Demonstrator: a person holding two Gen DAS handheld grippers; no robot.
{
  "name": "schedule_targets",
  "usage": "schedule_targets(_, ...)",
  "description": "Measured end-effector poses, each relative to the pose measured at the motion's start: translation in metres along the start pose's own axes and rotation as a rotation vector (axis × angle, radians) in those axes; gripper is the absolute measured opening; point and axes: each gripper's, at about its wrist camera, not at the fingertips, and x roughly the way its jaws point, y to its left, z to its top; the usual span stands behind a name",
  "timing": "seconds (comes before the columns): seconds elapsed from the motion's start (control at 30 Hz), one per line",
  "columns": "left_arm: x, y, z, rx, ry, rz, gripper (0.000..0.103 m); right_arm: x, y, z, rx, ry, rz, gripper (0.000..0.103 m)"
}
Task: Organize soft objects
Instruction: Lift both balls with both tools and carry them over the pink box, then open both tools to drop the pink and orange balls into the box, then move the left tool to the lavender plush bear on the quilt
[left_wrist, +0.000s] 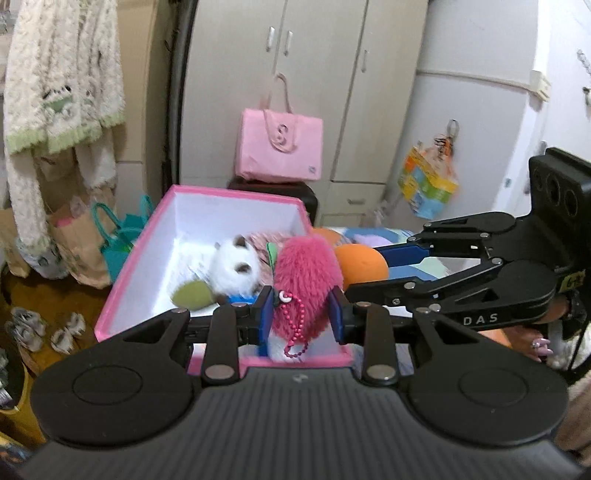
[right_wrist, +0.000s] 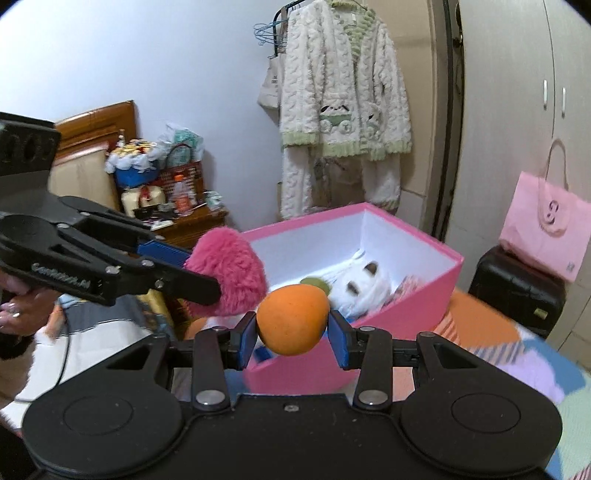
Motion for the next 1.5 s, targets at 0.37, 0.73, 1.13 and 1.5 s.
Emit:
schedule_targets(0.37,0.063,0.033,0.007,0.112,0.024,0.277,0.030,0.082,-0.027,0.013,0.015,0.096,0.019,0.047)
schedule_targets(0.73,0.081,0.043,0.000,0.157,0.086,0.309,0.035,0.124,-0.025,0.016,-0.016,0.178,0.059,0.047)
schedule_targets(1.13,0.056,0.045,0.004,0.086,0.082,0.293,0.061,0.092,-0.035,0.016,0.021,0.117,0.037,0.053)
schedule_targets(1.5,0.008,0.017,0.016,0.102,0.093,0.211,0.070,0.027,-0.031,0.014,0.017,0.062,-0.003,0.058)
